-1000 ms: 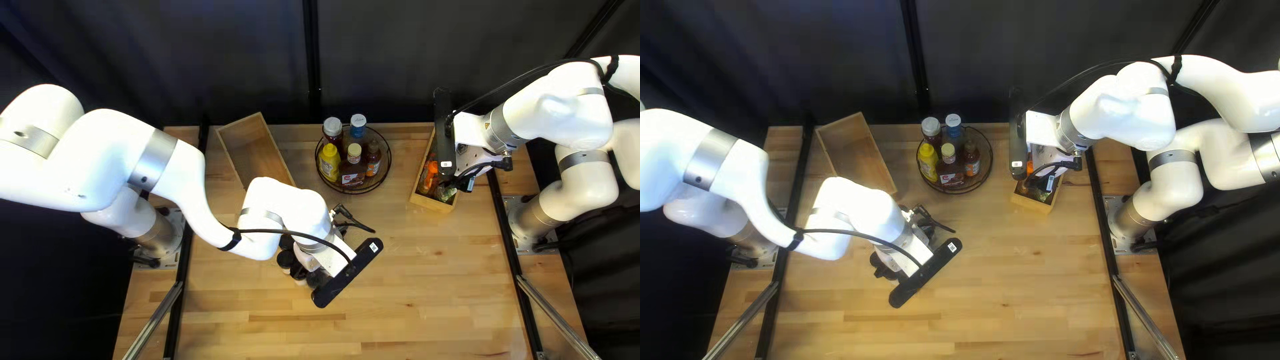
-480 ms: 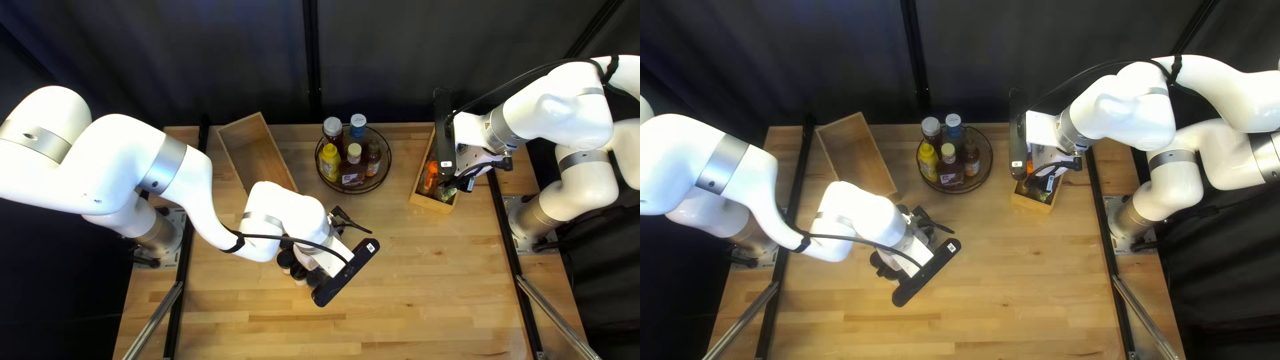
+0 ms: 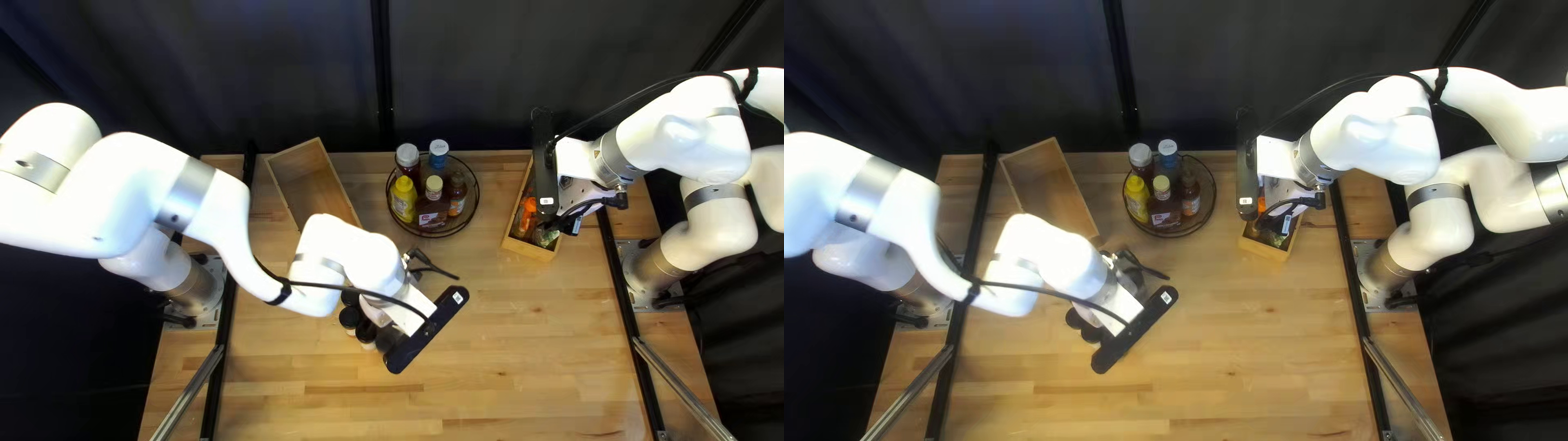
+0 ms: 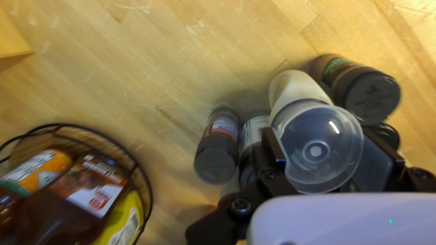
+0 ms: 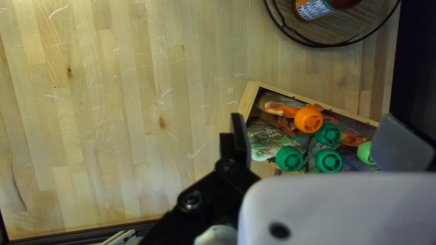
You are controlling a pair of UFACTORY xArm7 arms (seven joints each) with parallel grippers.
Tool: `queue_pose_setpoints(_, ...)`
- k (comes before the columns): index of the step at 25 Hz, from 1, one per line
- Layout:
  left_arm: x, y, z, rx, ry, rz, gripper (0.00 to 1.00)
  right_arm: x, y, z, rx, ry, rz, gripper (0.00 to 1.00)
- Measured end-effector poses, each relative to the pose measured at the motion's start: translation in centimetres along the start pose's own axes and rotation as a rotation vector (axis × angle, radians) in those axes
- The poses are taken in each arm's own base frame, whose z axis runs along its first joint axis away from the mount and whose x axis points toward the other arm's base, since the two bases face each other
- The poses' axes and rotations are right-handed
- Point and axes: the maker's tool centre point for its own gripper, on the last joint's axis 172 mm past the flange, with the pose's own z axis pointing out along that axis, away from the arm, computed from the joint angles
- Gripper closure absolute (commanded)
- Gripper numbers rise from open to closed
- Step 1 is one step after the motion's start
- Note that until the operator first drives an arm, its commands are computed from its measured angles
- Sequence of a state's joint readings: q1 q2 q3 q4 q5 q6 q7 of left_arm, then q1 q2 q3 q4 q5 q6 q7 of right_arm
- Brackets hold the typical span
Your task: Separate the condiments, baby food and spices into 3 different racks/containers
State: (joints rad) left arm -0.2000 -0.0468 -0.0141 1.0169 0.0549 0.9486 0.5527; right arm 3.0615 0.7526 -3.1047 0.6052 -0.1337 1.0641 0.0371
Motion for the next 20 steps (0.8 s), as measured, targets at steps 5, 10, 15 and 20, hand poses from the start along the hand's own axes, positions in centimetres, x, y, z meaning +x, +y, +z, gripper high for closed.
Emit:
queue_pose_setpoints(5,-2.0,-2.3,-5.9,0.033,0.005,-0.048,1.00,0.0,0.0,0.0,0.000,0.000,0.000,0.00)
queue_pose_setpoints(10,-4.5,-5.7,-10.2,0.072,0.004,-0.120,1.00,0.0,0.0,0.0,0.000,0.000,0.000,0.00)
queue_pose_setpoints(15,-7.6,-10.1,-12.1,0.097,0.011,-0.232,1.00,0.0,0.0,0.0,0.000,0.000,0.000,0.00)
queue_pose_setpoints(20,-11.2,-15.1,-13.5,0.125,0.028,-0.420,1.00,0.0,0.0,0.0,0.000,0.000,0.000,0.00)
